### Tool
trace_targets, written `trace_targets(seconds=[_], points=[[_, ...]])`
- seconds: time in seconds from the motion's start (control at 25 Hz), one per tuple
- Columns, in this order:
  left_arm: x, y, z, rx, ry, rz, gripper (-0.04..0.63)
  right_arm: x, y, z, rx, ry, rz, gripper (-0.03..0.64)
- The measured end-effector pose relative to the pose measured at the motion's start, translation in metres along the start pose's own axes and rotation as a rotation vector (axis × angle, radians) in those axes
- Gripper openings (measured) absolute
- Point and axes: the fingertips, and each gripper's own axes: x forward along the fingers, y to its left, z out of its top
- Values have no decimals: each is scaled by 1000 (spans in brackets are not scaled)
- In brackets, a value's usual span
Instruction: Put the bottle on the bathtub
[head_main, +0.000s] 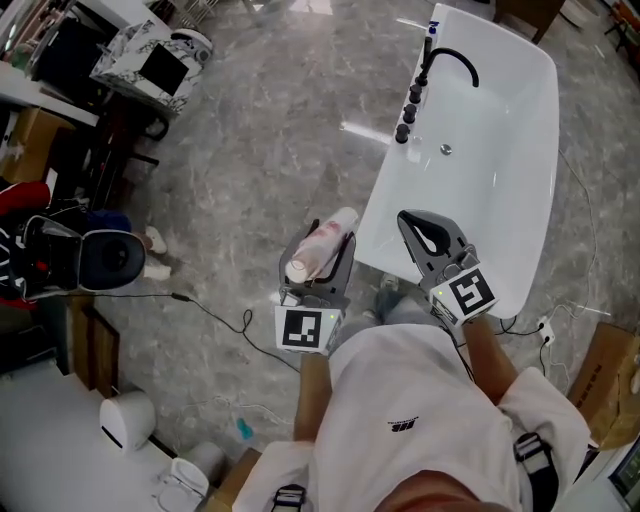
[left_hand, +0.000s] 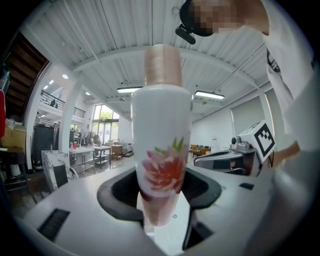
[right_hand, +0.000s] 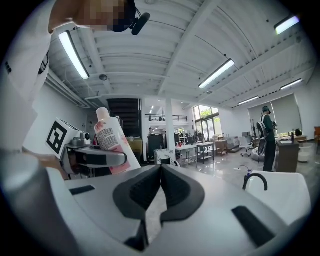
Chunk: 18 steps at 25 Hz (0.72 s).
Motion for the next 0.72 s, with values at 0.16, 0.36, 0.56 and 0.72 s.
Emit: trace_targets(seconds=[0.16,0.36,0.56,0.72], points=[[34,-1,-4,5,23,-24,227,5,-34,-6,19,8,-30,-5],[72,-1,-14,19,51,-67,227,9,-63,-20,50,17,-74,-5],[110,2,-30,26,73,-118,227,17,-86,-39,67,30,-123,-5],[139,7,-44,45,91,-174,227,26,-103,-50,89,34,-179,-5]])
